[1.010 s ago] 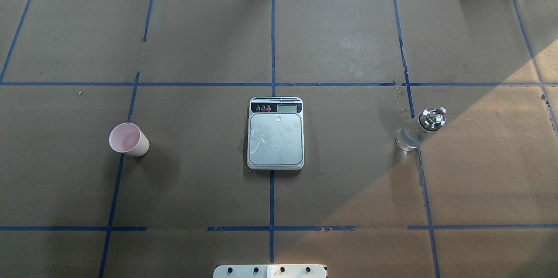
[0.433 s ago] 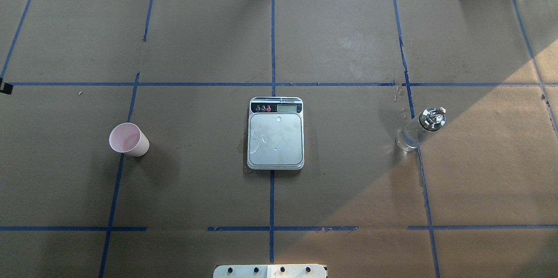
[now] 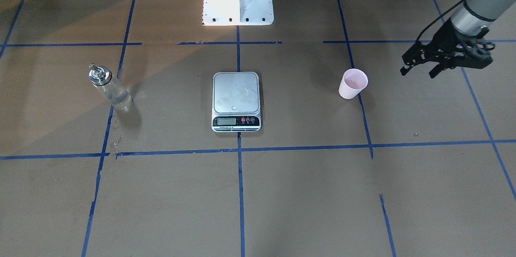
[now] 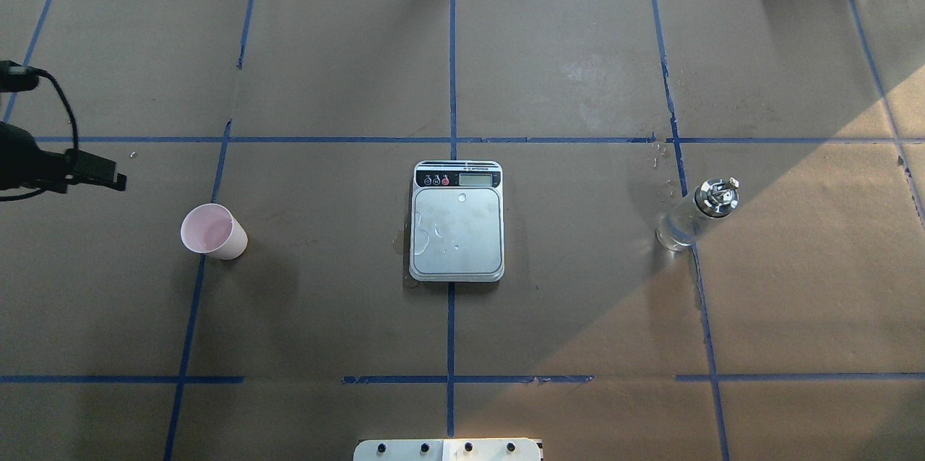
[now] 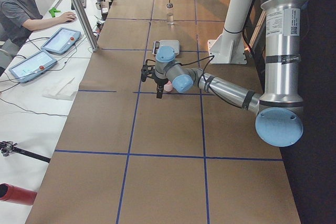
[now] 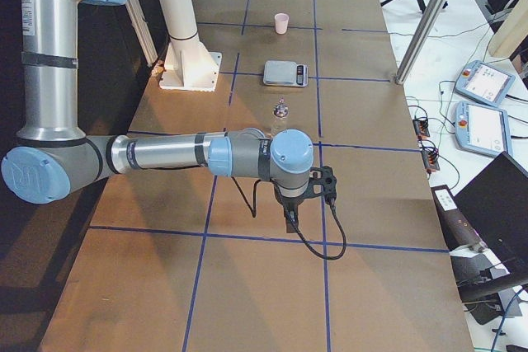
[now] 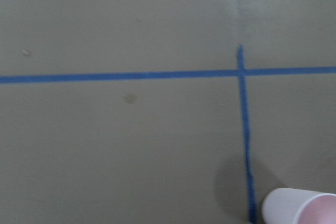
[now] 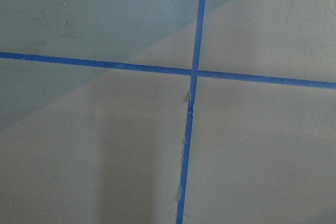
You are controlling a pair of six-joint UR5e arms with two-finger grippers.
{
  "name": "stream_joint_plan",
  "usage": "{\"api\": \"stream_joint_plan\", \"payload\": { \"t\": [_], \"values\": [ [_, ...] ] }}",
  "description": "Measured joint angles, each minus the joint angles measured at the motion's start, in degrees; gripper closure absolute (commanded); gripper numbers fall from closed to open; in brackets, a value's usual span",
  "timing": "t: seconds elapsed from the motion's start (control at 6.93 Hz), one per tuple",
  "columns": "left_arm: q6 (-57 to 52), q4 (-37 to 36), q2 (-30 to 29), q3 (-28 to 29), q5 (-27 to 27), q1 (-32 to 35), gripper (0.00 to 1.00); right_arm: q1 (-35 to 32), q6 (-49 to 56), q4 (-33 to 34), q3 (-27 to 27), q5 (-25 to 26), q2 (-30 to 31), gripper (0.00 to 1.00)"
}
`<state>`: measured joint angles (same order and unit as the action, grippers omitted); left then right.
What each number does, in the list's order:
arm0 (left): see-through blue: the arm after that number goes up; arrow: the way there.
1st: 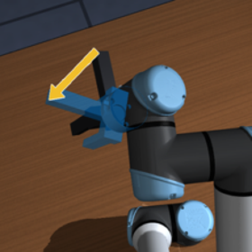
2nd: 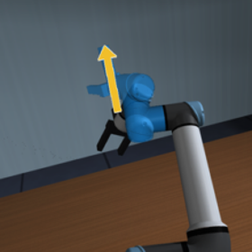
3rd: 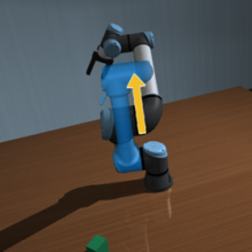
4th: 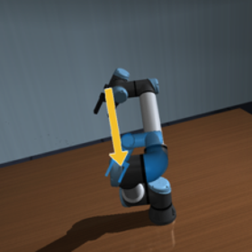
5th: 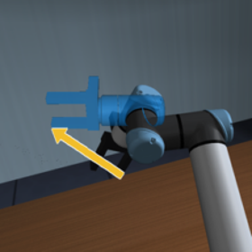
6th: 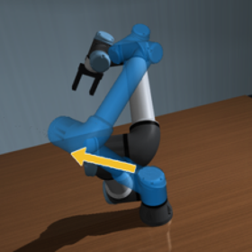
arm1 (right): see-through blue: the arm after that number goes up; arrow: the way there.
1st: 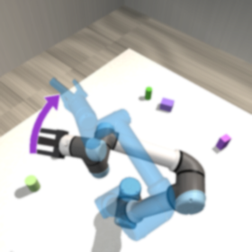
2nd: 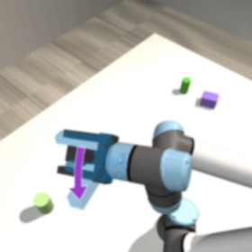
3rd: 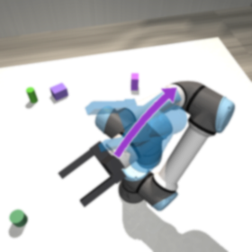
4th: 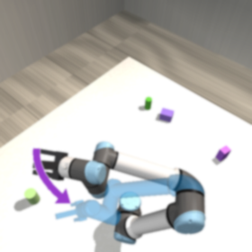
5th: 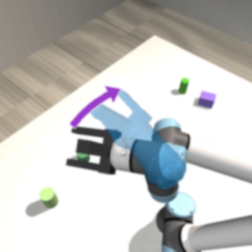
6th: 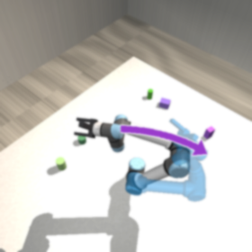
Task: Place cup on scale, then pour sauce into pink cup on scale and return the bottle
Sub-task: 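Reach the left gripper to the pink cup and grasp it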
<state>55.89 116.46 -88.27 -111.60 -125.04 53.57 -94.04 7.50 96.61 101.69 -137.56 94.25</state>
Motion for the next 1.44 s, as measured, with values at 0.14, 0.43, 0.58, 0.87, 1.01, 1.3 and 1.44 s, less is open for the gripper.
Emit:
{"api": "stream_joint_plan", "payload": {
  "t": [0.14,0.43,0.58,0.87,1.01,1.3,1.44],
  "values": [
    [5.75,-0.16,-2.69,0.78,1.43,-3.86,0.00,0.00,-0.02,0.06,0.04,0.10,-0.11,0.00],
    [10.56,-0.26,-5.27,2.62,3.31,-7.81,0.01,0.00,-0.03,0.17,0.08,0.37,-0.26,0.00],
    [11.03,-0.27,-5.57,3.33,3.57,-8.81,0.01,0.00,-0.03,0.22,0.08,0.43,-0.29,0.00],
    [11.21,-0.27,-5.75,4.96,3.65,-10.89,0.15,0.00,-0.03,0.25,0.08,0.45,-0.38,0.00],
    [11.19,-0.27,-5.78,5.75,3.66,-11.62,0.54,0.01,-0.03,0.25,0.08,0.45,-0.43,0.00],
    [11.12,-0.50,-5.75,6.28,3.66,-12.03,1.00,0.02,-0.03,0.25,0.08,0.45,-0.49,0.00],
    [11.13,-1.40,-5.87,6.02,3.64,-12.04,1.00,0.03,-0.03,0.25,0.08,0.45,-0.53,0.00]
  ]
}}
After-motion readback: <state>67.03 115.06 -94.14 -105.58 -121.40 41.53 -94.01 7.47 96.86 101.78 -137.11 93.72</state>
